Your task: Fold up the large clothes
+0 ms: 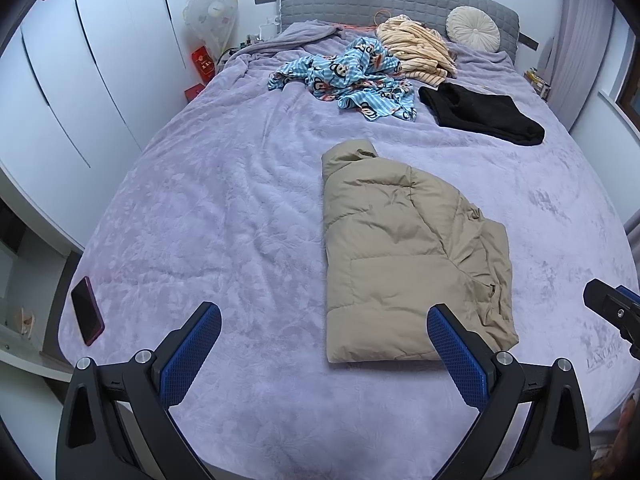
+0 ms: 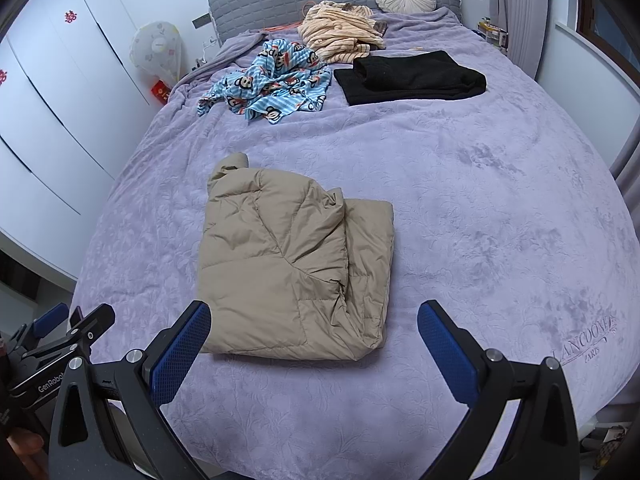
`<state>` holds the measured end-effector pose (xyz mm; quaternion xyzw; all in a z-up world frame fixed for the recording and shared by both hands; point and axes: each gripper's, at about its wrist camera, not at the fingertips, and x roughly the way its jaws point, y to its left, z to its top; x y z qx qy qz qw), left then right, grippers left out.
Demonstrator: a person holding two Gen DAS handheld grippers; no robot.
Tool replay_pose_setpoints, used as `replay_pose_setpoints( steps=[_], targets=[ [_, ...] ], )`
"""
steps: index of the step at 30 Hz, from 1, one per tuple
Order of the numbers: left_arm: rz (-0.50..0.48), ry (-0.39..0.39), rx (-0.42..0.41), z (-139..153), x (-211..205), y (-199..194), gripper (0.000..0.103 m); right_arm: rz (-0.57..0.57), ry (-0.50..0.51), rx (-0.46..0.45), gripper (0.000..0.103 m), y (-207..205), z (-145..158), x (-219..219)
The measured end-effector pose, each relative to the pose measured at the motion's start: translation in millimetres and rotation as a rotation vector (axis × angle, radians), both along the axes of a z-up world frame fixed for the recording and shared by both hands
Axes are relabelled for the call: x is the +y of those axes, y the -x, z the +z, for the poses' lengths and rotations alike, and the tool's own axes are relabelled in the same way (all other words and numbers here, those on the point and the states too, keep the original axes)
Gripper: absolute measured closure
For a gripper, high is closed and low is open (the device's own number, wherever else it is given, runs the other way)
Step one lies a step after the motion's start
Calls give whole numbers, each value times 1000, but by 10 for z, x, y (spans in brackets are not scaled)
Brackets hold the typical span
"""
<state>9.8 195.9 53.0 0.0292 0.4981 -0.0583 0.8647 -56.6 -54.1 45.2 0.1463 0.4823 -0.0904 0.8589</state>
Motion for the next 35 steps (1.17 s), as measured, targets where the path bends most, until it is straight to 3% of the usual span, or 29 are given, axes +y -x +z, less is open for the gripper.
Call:
replay_pose_setpoints(
  steps=[35],
  targets=[
    [-6, 0, -21, 51, 18, -43, 0, 0, -2, 5, 0, -7, 12, 39]
  ],
)
